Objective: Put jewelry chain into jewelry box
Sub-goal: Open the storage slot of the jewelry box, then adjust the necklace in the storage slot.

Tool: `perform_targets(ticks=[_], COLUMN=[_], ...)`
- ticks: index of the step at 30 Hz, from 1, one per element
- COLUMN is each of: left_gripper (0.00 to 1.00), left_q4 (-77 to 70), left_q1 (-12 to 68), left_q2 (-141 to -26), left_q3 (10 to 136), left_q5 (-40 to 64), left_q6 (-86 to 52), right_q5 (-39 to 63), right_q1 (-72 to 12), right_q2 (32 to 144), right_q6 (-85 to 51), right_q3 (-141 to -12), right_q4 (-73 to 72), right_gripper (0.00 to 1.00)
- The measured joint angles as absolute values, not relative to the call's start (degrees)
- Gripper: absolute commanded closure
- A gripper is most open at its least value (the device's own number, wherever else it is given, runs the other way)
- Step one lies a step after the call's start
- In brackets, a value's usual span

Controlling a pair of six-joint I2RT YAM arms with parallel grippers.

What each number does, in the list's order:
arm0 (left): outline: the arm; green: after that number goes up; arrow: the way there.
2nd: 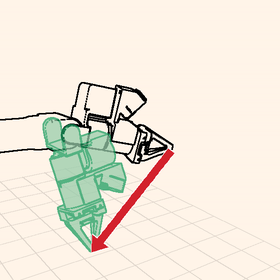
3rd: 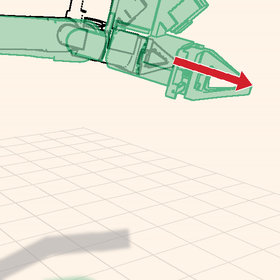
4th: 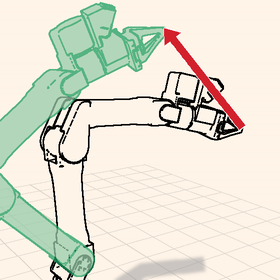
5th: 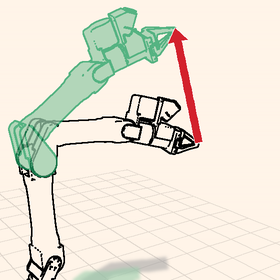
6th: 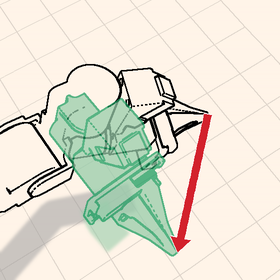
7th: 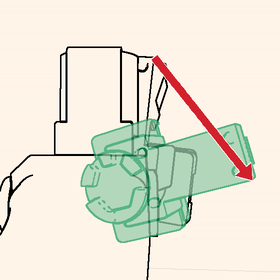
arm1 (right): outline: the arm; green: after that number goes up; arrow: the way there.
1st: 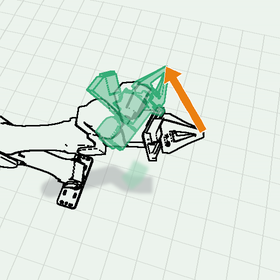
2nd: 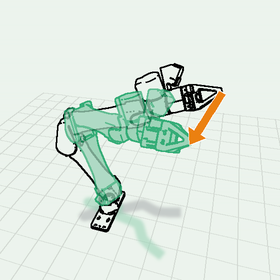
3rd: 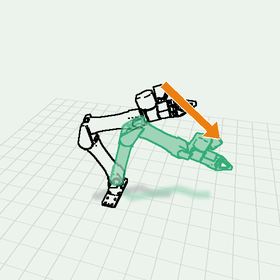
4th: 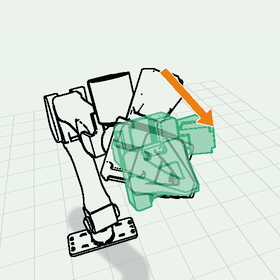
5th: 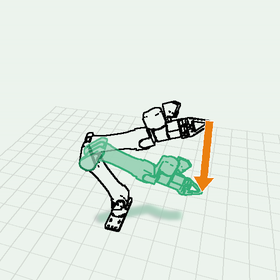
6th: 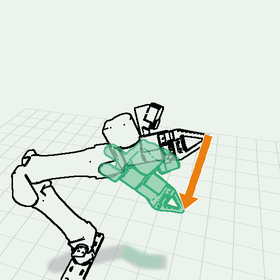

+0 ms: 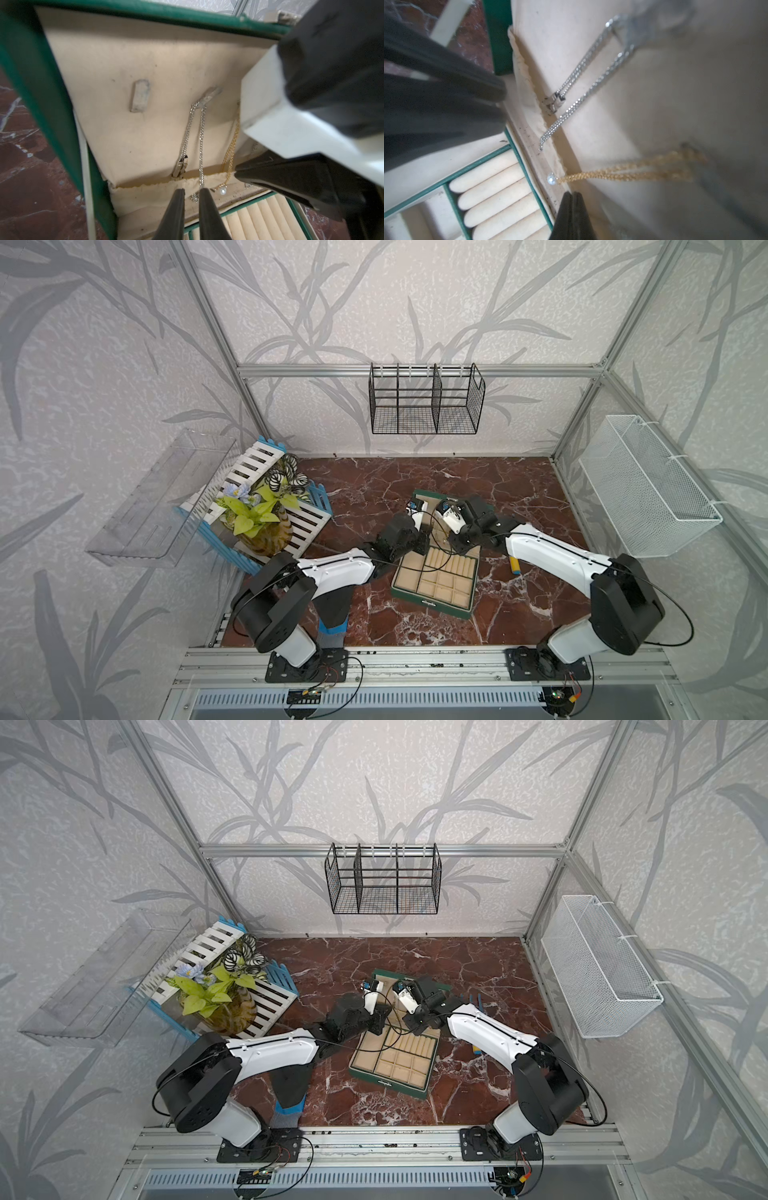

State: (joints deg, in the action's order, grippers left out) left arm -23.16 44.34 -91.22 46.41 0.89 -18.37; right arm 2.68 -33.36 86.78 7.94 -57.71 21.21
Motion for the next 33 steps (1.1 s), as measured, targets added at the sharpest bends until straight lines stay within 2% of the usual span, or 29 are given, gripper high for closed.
perform_targets(ticks=[8,11,19,26,28,33], left_gripper=[0.80,0.76,0.80,0.78,0.80,0.95], left_q4=[-22.65,-21.47,-17.65,-16.29,-16.05,-15.66], left_q1=[45.39,45.74,46.87,47.27,47.51,47.75], left_q2=[-95.42,-96.60,-99.20,-101.58,-102.43,-103.26], left_q3=[50.48,52.16,56.38,59.37,60.31,61.04], left_q5=[-4.29,-6.04,-10.31,-11.64,-11.88,-11.92], left_q6=[-19.33,-19.99,-22.39,-24.29,-24.62,-25.10], right_q5=[7.09,7.79,8.67,9.17,9.21,9.06], right_q1=[-32.01,-31.99,-31.94,-31.88,-31.88,-31.86], right_q2=[85.95,85.89,85.89,85.91,85.95,86.21], right_q6=[5.82,5.54,4.69,4.16,4.08,3.81], right_q3=[-56.60,-56.01,-55.02,-54.74,-54.59,-54.17], right_q4=[19.53,19.16,17.69,16.25,15.81,15.00], right_gripper=[1.00,1.00,1.00,1.00,1.00,1.00])
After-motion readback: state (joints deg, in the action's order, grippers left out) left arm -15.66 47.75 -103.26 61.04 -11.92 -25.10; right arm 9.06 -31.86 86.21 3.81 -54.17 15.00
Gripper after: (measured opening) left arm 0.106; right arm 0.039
